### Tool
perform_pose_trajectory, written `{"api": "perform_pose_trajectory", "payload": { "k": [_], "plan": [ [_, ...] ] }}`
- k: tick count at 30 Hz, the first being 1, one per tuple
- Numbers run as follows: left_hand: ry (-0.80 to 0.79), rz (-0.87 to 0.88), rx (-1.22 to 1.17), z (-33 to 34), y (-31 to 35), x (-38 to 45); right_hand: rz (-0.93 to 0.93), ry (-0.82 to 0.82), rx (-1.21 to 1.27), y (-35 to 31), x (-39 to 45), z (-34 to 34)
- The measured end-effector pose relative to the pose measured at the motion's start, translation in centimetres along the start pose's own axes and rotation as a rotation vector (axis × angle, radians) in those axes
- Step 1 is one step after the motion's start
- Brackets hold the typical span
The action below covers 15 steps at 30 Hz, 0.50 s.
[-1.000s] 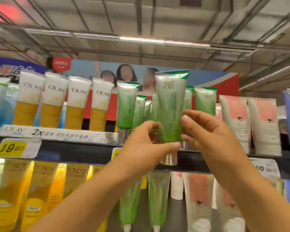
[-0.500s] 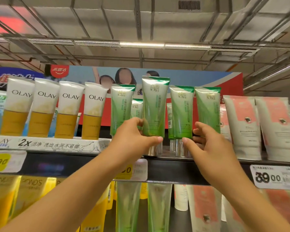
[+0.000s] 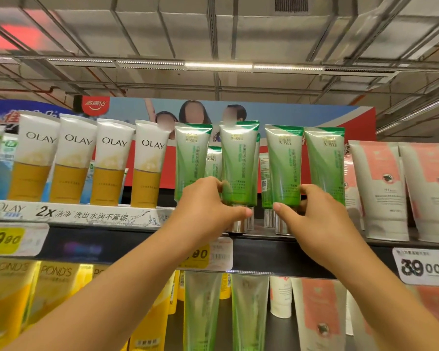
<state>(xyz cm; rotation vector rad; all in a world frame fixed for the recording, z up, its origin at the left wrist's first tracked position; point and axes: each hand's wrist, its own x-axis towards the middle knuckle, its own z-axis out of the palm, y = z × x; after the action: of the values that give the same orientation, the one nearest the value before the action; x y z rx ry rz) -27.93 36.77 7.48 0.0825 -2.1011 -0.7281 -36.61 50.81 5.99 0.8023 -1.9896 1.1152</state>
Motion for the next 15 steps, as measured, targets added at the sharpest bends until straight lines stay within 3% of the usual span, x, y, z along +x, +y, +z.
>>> {"api": "perform_pose_trajectory", "payload": {
  "k": [6,15],
  "plan": [
    [0.095,0.016,0.119,0.77,-0.28,0.15,0.020,-0.009,-0.024,0.04,0.48,0.40],
    [0.116,0.008,0.188,1.00,-0.60,0.34,0.019,0.006,0.022,0.14,0.54,0.37]
  ]
}}
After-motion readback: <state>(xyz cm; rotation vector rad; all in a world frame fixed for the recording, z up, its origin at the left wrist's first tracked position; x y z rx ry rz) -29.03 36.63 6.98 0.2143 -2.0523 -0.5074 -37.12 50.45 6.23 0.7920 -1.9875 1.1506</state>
